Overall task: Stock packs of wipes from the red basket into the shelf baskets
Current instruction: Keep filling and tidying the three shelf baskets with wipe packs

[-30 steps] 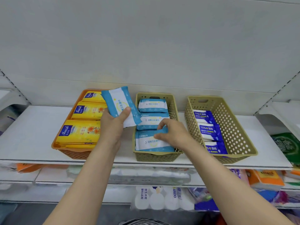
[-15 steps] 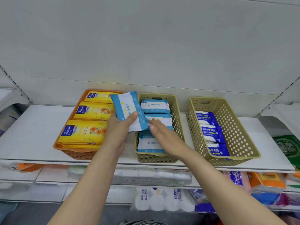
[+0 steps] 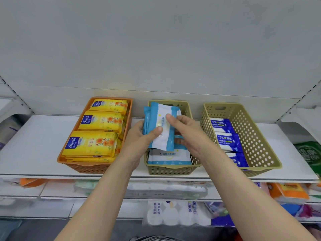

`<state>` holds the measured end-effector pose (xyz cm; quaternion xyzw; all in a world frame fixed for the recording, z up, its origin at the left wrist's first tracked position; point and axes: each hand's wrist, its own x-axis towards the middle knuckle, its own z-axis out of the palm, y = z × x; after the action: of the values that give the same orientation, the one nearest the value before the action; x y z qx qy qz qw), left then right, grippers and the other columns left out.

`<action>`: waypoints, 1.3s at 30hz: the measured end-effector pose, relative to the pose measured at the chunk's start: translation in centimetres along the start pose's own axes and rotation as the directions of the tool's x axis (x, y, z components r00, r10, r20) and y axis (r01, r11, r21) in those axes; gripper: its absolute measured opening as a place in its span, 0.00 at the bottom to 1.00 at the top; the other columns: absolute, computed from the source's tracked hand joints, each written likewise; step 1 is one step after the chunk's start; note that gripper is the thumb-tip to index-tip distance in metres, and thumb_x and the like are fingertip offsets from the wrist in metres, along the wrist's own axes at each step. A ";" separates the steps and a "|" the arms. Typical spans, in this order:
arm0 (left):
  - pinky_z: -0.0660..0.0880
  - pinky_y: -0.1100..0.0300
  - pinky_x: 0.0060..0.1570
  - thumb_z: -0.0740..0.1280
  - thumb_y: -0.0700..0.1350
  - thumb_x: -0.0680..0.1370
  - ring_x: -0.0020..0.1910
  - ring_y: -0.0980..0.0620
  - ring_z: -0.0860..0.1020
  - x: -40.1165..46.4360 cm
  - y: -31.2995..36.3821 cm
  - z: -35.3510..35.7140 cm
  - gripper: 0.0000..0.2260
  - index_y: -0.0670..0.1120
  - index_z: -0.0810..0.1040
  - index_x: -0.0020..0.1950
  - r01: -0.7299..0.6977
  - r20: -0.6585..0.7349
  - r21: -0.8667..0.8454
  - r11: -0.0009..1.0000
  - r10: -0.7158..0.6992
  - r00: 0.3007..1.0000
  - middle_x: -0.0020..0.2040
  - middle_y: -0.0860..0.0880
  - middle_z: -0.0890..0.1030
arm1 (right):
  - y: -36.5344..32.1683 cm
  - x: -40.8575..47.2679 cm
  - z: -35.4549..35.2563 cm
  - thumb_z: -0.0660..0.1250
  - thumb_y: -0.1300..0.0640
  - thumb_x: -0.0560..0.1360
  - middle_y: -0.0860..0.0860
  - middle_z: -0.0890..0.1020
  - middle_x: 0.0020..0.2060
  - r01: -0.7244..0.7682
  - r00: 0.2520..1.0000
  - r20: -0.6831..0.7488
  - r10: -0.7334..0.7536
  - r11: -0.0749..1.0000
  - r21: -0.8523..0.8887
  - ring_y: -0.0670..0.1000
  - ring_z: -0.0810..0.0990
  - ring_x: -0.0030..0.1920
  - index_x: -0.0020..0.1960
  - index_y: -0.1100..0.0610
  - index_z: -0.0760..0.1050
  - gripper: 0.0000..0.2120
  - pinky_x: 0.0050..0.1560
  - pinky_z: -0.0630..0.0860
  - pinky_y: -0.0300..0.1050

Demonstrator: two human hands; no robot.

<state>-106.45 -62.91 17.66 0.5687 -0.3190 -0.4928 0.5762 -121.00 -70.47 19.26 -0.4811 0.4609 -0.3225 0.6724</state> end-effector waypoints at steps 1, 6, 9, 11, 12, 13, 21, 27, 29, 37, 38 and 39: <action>0.82 0.52 0.51 0.76 0.45 0.73 0.52 0.49 0.84 0.0 0.0 0.1 0.19 0.47 0.78 0.62 -0.010 -0.007 0.003 1.000 0.010 1.000 0.55 0.49 0.85 | 0.1 0.1 0.2 0.77 0.51 0.71 0.54 0.86 0.50 0.013 1.000 -0.015 -0.013 1.000 -0.012 0.54 0.86 0.49 0.57 0.56 0.78 0.18 0.51 0.83 0.55; 0.82 0.55 0.48 0.76 0.41 0.72 0.53 0.51 0.84 0.4 -0.1 -0.2 0.21 0.47 0.76 0.62 -0.020 -0.088 -0.072 0.997 0.014 0.996 0.56 0.49 0.84 | 0.2 0.7 -0.1 0.76 0.61 0.72 0.57 0.85 0.53 0.025 0.992 -0.123 0.003 0.974 0.227 0.55 0.86 0.51 0.61 0.61 0.77 0.19 0.46 0.83 0.50; 0.82 0.54 0.50 0.75 0.39 0.73 0.54 0.50 0.84 0.8 0.2 -0.5 0.21 0.47 0.75 0.64 -0.041 -0.114 -0.093 0.995 0.031 0.993 0.56 0.49 0.84 | 0.5 0.6 -0.2 0.76 0.61 0.72 0.57 0.86 0.52 -0.018 0.997 -0.070 0.036 0.969 0.245 0.55 0.86 0.52 0.61 0.62 0.77 0.19 0.43 0.83 0.47; 0.82 0.57 0.47 0.75 0.37 0.73 0.53 0.51 0.84 1.0 0.4 -0.6 0.20 0.47 0.76 0.63 -0.058 -0.128 -0.089 0.994 0.047 0.991 0.56 0.49 0.84 | 0.6 0.7 -0.5 0.76 0.59 0.72 0.57 0.85 0.53 -0.020 0.998 -0.057 0.036 0.965 0.261 0.55 0.86 0.52 0.62 0.61 0.76 0.20 0.46 0.84 0.50; 0.82 0.59 0.45 0.74 0.37 0.74 0.52 0.52 0.84 1.2 0.5 -0.7 0.20 0.47 0.76 0.63 -0.063 -0.131 -0.084 0.994 0.052 0.990 0.55 0.50 0.84 | 0.6 0.9 -0.7 0.76 0.58 0.72 0.57 0.85 0.54 -0.009 0.997 -0.065 0.027 0.965 0.263 0.55 0.85 0.53 0.62 0.59 0.76 0.21 0.48 0.84 0.51; 0.81 0.61 0.42 0.74 0.36 0.74 0.51 0.53 0.84 1.3 0.6 -0.8 0.20 0.47 0.75 0.64 -0.064 -0.132 -0.080 0.995 0.053 0.990 0.55 0.50 0.84 | 0.5 1.1 -0.9 0.76 0.57 0.73 0.56 0.85 0.54 0.004 0.997 -0.077 0.016 0.968 0.251 0.54 0.85 0.53 0.63 0.58 0.76 0.21 0.48 0.83 0.51; 0.80 0.57 0.47 0.73 0.40 0.76 0.54 0.49 0.83 2.9 0.8 -2.4 0.15 0.45 0.77 0.62 -0.110 -0.284 -0.125 0.986 0.070 0.956 0.56 0.47 0.84 | -1.0 5.3 -3.1 0.74 0.62 0.74 0.53 0.84 0.49 0.164 0.911 -0.392 -0.125 0.984 0.068 0.50 0.85 0.46 0.56 0.59 0.76 0.13 0.42 0.82 0.42; 0.79 0.58 0.47 0.72 0.40 0.76 0.54 0.50 0.83 3.9 1.0 -3.4 0.16 0.45 0.76 0.63 -0.124 -0.315 -0.123 0.985 0.079 0.946 0.56 0.47 0.84 | -0.1 10.7 -1.6 0.77 0.55 0.71 0.50 0.83 0.49 0.086 0.890 -0.426 -0.162 0.977 -0.194 0.51 0.84 0.47 0.56 0.57 0.76 0.17 0.48 0.83 0.51; 0.79 0.60 0.45 0.72 0.40 0.76 0.54 0.50 0.83 4.3 1.0 -3.7 0.16 0.45 0.76 0.63 -0.121 -0.314 -0.120 0.985 0.078 0.946 0.56 0.47 0.84 | 0.3 11.6 -0.6 0.76 0.54 0.72 0.51 0.82 0.54 0.055 0.898 -0.399 -0.187 0.945 -0.321 0.49 0.81 0.49 0.62 0.58 0.72 0.22 0.48 0.79 0.46; 0.81 0.63 0.42 0.72 0.39 0.76 0.53 0.50 0.83 5.7 1.5 -4.4 0.16 0.43 0.76 0.64 -0.133 -0.309 -0.091 0.987 0.099 0.946 0.56 0.47 0.83 | 2.3 11.4 0.5 0.60 0.45 0.82 0.54 0.60 0.78 0.196 0.850 0.057 -0.524 0.214 -0.957 0.56 0.53 0.79 0.78 0.53 0.61 0.27 0.77 0.53 0.53; 0.81 0.62 0.43 0.72 0.40 0.77 0.53 0.50 0.83 5.8 1.5 -4.3 0.16 0.43 0.76 0.64 -0.130 -0.303 -0.088 0.988 0.097 0.948 0.56 0.46 0.83 | 2.7 11.5 0.6 0.52 0.43 0.84 0.53 0.55 0.80 0.206 0.902 0.111 -0.417 0.190 -0.960 0.54 0.47 0.80 0.79 0.51 0.58 0.26 0.78 0.48 0.53; 0.81 0.61 0.45 0.72 0.40 0.76 0.54 0.49 0.83 5.9 1.5 -4.1 0.17 0.43 0.76 0.64 -0.127 -0.292 -0.088 0.988 0.096 0.952 0.57 0.46 0.83 | 3.2 11.5 0.7 0.46 0.41 0.84 0.52 0.49 0.81 0.200 0.943 0.142 -0.299 0.174 -0.964 0.53 0.42 0.80 0.80 0.48 0.54 0.27 0.79 0.44 0.54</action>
<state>-100.52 -67.18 17.36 0.5838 -0.2373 -0.3880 0.6725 -116.13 -79.28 12.74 -0.8485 0.5012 -0.0892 0.1442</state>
